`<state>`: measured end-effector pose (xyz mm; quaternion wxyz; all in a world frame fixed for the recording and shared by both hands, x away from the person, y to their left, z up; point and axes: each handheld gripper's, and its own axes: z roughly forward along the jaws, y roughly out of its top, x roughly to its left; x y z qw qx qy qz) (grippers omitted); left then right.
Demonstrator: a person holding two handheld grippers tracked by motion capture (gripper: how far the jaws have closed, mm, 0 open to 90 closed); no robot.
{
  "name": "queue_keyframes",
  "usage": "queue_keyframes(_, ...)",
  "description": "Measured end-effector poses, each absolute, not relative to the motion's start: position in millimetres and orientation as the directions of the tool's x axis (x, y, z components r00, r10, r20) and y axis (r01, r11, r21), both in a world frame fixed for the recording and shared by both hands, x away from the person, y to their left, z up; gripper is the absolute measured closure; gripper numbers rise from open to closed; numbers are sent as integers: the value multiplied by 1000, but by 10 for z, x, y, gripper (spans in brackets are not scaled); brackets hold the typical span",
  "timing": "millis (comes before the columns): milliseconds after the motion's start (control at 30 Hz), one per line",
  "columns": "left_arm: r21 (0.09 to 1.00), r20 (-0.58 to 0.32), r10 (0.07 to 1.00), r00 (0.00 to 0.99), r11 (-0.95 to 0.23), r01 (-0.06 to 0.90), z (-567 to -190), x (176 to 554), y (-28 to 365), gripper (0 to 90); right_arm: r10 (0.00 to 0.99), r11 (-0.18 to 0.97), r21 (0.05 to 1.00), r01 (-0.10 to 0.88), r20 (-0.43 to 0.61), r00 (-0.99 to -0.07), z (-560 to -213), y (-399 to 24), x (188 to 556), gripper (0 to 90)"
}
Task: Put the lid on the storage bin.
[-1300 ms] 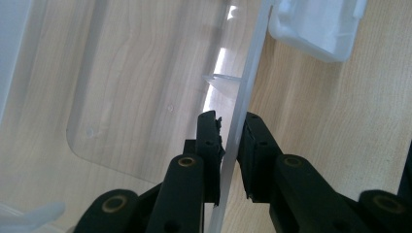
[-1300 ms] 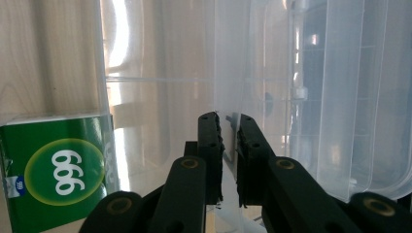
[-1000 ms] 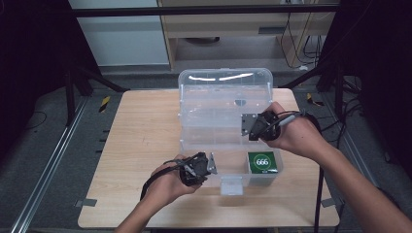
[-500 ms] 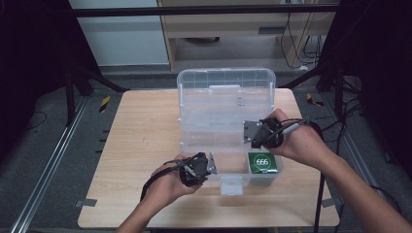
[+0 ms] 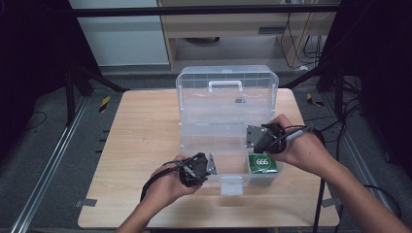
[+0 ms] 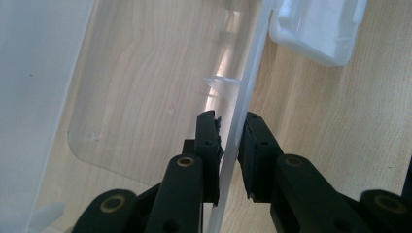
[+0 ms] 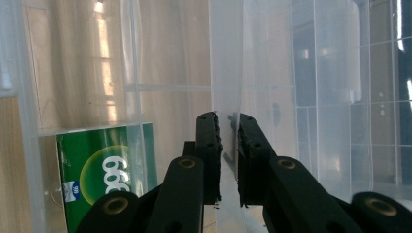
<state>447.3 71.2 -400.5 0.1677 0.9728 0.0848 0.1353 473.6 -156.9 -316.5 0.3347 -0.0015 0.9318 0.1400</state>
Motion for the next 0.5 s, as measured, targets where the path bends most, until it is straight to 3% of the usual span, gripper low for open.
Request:
queue_keyframes(167, 354, 235, 208, 950, -928, 116, -4007, 4469, 719, 786, 91, 958, 269, -104, -624, -776, -3175, -1595, 4723, 813)
queue_keyframes(233, 368, 212, 249, 945, -916, 159, -4021, 4436, 723, 786, 93, 956, 274, -106, -624, -776, -3180, -1603, 4717, 814)
queue_keyframes(267, 357, 235, 209, 949, -927, 116, -4008, 4466, 723, 785, 94, 955, 277, -105, -620, -779, -3183, -1609, 4711, 814)
queue_keyframes(500, 355, 237, 207, 949, -928, 114, -4008, 4461, 724, 783, 91, 956, 276, -103, -609, -788, -3188, -1607, 4684, 816)
